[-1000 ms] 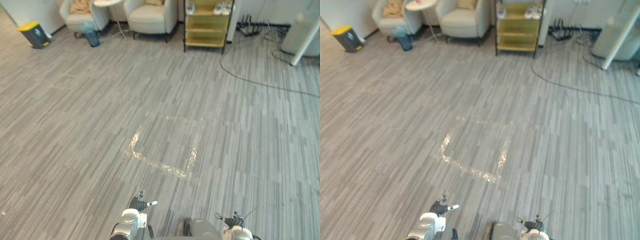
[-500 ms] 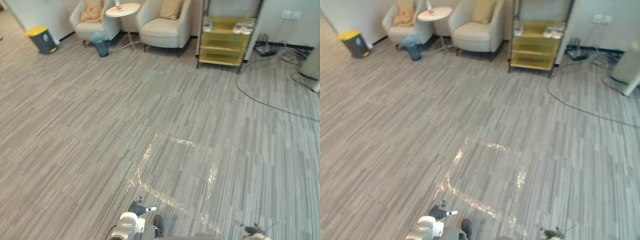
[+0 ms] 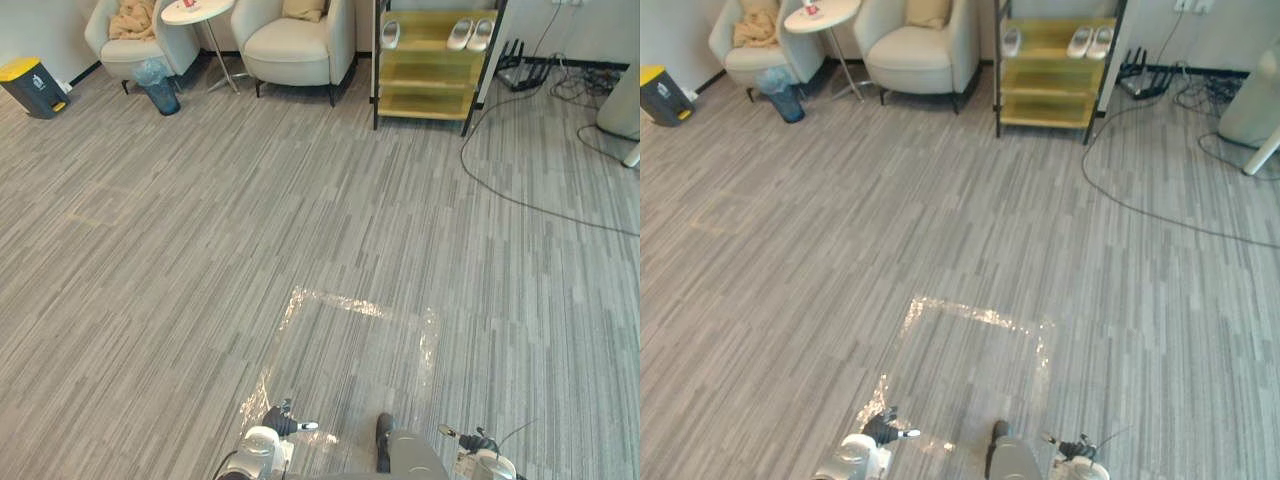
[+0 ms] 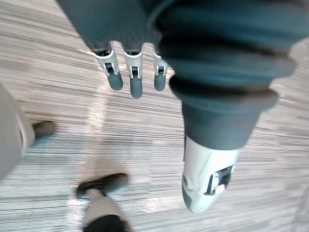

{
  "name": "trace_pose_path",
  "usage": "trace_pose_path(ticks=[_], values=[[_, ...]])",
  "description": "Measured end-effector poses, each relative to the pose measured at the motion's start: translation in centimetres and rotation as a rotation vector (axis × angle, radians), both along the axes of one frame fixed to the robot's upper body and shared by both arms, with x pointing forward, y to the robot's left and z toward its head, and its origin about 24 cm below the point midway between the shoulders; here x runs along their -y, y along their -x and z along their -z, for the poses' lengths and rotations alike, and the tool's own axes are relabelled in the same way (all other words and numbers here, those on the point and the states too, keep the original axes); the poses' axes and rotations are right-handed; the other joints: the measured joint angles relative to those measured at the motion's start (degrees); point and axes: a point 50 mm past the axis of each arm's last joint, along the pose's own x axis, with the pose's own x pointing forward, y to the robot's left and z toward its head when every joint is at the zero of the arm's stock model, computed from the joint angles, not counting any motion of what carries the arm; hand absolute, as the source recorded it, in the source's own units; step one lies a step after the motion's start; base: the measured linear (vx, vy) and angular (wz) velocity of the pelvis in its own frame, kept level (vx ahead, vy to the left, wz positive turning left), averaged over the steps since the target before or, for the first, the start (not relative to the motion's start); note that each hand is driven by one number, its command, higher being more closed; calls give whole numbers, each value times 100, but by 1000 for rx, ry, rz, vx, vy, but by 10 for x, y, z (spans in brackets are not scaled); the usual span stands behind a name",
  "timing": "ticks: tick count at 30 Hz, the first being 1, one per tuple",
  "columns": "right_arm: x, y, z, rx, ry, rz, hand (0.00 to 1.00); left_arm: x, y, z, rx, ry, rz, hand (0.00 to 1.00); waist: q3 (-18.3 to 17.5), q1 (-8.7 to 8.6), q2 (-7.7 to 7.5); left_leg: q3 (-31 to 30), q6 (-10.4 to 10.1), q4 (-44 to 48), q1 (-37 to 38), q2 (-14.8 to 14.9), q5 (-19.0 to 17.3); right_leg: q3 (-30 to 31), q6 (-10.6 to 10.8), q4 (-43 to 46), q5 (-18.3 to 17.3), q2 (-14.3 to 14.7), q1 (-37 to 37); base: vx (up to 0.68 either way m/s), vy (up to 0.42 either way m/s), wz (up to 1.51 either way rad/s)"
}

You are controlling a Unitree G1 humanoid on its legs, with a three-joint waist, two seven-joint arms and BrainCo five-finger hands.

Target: Pick up cushions and gather them together orderly.

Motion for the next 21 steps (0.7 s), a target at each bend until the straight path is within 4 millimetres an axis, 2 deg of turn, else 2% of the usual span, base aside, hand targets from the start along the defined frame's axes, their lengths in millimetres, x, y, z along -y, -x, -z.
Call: trace_pose_path(ticks=[1, 2, 3, 5, 7, 8, 9, 10, 11, 12, 13, 14, 15, 16, 17, 18, 19, 21], values=[[-2, 2, 1, -6, 3, -16, 0, 3, 2, -1, 12, 18, -19, 0, 27, 75, 76, 77, 80, 1221, -549, 294, -110, -12, -64, -12, -182, 88, 307, 282, -75, -22], [-5, 3, 1, -6, -3, -15, 0, 2, 0, -2, 23, 20, -27, 0, 33, 80, 74, 162, 181, 1379, -850, 356, -245, 30, -56, -65, -250, 72, 508, 236, -49, -25], [-5, 3, 1, -5, -4, -14, 0, 2, 0, -2, 24, 20, -30, 0, 31, 82, 71, 200, 185, 1316, -896, 352, -273, 54, -51, -98, -257, 62, 560, 187, 6, -37], [-8, 1, 2, 3, -14, -6, 0, 1, -2, -3, 34, 18, -37, 0, 35, 137, 58, 365, 263, 205, -1071, 135, -362, 317, 38, -220, -329, -59, 742, 222, 67, -54], [-8, 0, 1, 6, -12, -6, 0, 2, -2, -3, 33, 21, -36, 0, 48, 148, 60, 156, 240, -1542, -1005, -322, -257, 511, 158, -350, -388, -195, 904, 315, 131, -47], [-8, 1, 2, 2, -11, -7, 0, 2, -2, -3, 33, 25, -43, 0, 58, 152, 84, -121, 171, -2502, -922, -504, 10, 591, 234, -453, -427, -208, 1040, 289, 131, -31], [-9, 2, 2, -2, -10, -10, 0, 2, -2, -3, 33, 26, -45, 0, 65, 152, 96, -211, 145, -2769, -886, -548, 128, 605, 275, -499, -443, -204, 1091, 380, 200, -28], [-8, 6, 3, -14, -9, -9, 0, 3, -1, -3, 32, 27, -36, 0, 69, 153, 148, -380, 58, -3365, -820, -582, 444, 653, 396, -600, -513, -151, 1244, 337, 191, -14], [-7, 6, 3, -16, -7, -10, 0, 4, -1, -3, 32, 27, -30, 0, 64, 155, 169, -389, 48, -3444, -797, -570, 491, 665, 438, -617, -539, -128, 1289, 504, 316, -35], [-8, 9, 4, -35, -8, -22, 0, 2, 0, -3, 29, 16, -10, 0, 17, 257, 137, -352, 295, -3375, -726, -671, 1124, 873, 645, -681, -745, -198, 1518, 496, 315, -28], [-10, 10, 5, -40, -10, -32, 0, 0, 0, -2, 29, 10, -8, 0, -32, 260, -16, -313, 448, -3226, -750, -851, 958, 889, 727, -676, -839, -379, 1552, 418, 261, -26], [-12, 11, 5, -44, -12, -37, 0, -1, 0, -2, 28, 7, -5, 0, -59, 256, -82, -296, 490, -3172, -753, -936, 857, 893, 762, -647, -866, -463, 1566, 437, 228, -5], [-16, 17, 7, -57, -23, -41, 0, 3, 0, -3, 30, 8, 23, 0, -96, 259, -188, -185, 695, -3031, -681, -1240, 542, 1179, 907, 101, -974, -777, 1284, 444, 242, -8], [-14, 18, 7, -63, -19, -46, 0, 5, 1, -2, 28, 14, 29, 0, -94, 268, -168, -110, 746, -3075, -539, -1325, 479, 1408, 951, 880, -984, -852, 961, 520, 297, -17], [-12, 19, 7, -65, -13, -53, 0, 4, 1, -2, 27, 15, 20, 0, -84, 262, -203, -40, 799, -3151, -342, -1446, 471, 1613, 1127, 1834, -964, -944, 551, 323, 213, -15], [-12, 19, 7, -67, -12, -61, 0, 3, 1, -2, 26, 15, 18, 0, -76, 262, -217, -36, 825, -3165, -267, -1493, 452, 1666, 1188, 2150, -934, -971, 429, 396, 199, -3], [-12, 19, 7, -69, -14, -73, 0, 0, 6, 0, 8, 7, 10, 0, -70, 243, -197, -45, 876, -3293, 203, -1628, 330, 1758, 1249, 3272, -1021, -956, 10, 465, 184, 10], [-7, 17, 5, -60, 1, -75, 0, -4, 9, 2, -5, -4, 7, 0, -115, 180, -108, -79, 864, -3465, 506, -1591, 319, 1410, 1074, 3274, -1163, -939, -244, 394, 99, 14]])
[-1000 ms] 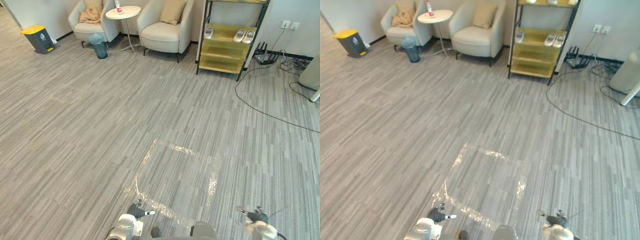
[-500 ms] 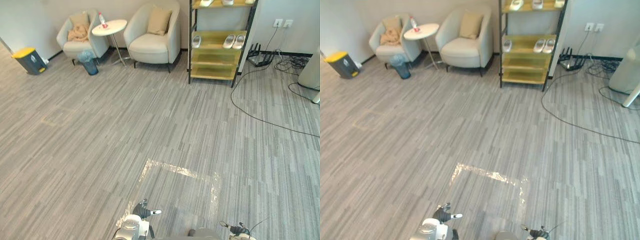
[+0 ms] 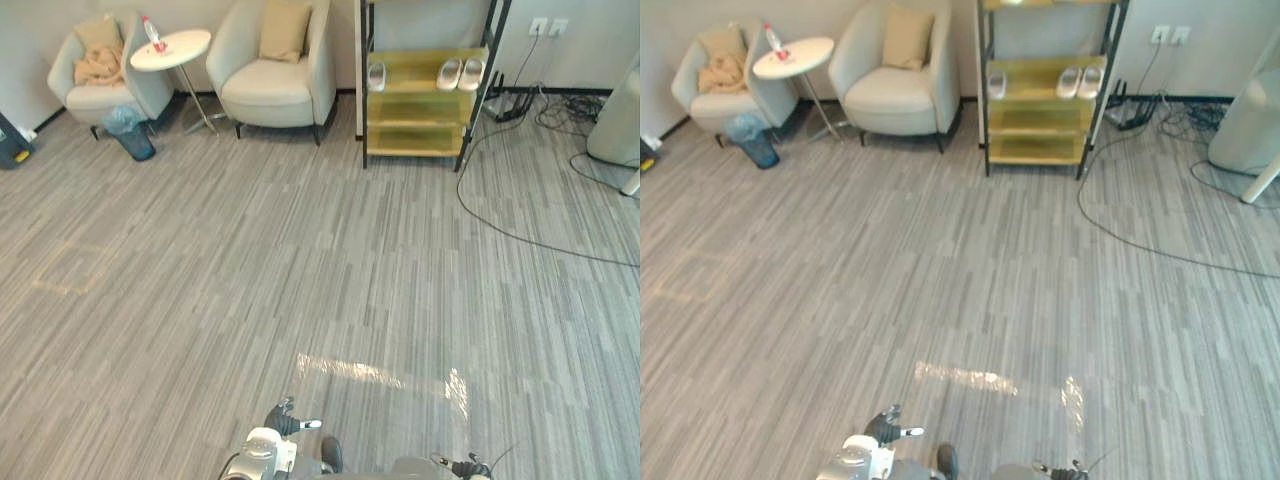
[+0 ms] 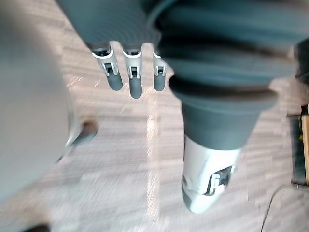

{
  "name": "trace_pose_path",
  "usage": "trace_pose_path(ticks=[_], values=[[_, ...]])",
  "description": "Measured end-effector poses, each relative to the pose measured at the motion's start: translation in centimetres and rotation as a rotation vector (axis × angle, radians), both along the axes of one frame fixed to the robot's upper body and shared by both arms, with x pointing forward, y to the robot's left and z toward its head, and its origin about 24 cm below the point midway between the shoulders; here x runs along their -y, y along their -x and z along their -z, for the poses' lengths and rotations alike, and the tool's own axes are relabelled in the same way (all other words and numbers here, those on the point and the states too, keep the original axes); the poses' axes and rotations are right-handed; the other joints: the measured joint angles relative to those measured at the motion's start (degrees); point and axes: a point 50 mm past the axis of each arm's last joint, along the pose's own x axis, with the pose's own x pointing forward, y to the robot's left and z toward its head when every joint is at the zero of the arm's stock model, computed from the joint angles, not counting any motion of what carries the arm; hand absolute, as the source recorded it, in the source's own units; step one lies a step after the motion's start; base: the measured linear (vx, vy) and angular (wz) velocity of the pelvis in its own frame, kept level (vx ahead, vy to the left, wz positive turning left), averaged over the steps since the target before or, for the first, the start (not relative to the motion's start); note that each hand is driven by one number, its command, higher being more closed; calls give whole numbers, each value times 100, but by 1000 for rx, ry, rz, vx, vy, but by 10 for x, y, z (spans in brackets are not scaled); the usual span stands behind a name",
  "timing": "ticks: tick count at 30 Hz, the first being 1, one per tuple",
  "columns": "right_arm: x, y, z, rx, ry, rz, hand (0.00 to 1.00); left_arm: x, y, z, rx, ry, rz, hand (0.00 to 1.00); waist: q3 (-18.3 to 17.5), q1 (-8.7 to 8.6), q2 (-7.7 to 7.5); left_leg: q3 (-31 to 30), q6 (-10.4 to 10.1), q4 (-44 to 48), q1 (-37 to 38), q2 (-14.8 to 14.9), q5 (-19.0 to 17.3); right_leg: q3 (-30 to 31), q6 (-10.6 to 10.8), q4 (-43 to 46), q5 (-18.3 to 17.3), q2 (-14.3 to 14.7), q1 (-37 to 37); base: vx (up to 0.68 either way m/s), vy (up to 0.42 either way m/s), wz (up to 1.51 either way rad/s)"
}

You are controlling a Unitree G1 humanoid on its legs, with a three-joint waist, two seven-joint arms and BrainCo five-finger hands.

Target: Pick up cushions and gather them together orderly.

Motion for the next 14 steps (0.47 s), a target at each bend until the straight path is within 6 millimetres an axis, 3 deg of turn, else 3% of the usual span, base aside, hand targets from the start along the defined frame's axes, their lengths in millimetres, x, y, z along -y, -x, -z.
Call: trace_pose_path(ticks=[3, 4, 5, 6, 7, 10, 14], values=[[5, -6, -3, 25, 16, -4, 0, -3, -1, 0, 2, -6, -5, 0, -27, -39, 125, -168, -21, -44, 170, 179, -13, -351, -150, -838, -56, 95, -311, 280, -43, 26], [5, -7, -4, 29, 19, -3, 0, -3, 2, 1, -4, -6, -5, 0, -35, -60, 146, -221, -81, -41, 245, 277, -50, -386, -179, -1630, 115, 196, -319, 251, -121, 31], [-1, -6, -2, 27, 4, -1, 0, -7, 1, 0, 0, -18, 5, 0, -50, -58, -17, -297, -197, -30, 327, 254, -124, -402, -241, -2480, 848, 179, -288, 259, -140, 30], [-3, -6, -1, 26, -2, 1, 0, -9, 1, 0, 1, -25, 9, 0, -37, -57, -66, -317, -229, -28, 350, 227, -151, -359, -79, -2518, 939, 170, -289, 267, -186, 28], [-3, -1, 1, 10, -9, 16, 0, -3, 3, 2, -17, -12, 11, 0, -112, -86, 71, -446, -287, -25, 391, 392, -204, -452, -151, -2488, 952, 307, -252, 247, -194, 9], [5, 5, 0, -10, 4, 38, 0, 11, 8, 3, -30, 26, 11, 0, -238, -57, 280, -440, -314, -16, 468, 678, -221, -460, -281, -2991, 1094, 606, 99, 210, -168, -19], [7, 15, 1, -25, 1, 73, 0, 10, 8, 4, -37, 23, 13, 0, -280, -64, 280, -445, -379, 55, 549, 828, -174, -372, -370, -3395, 1229, 809, 347, 128, -95, -24]])
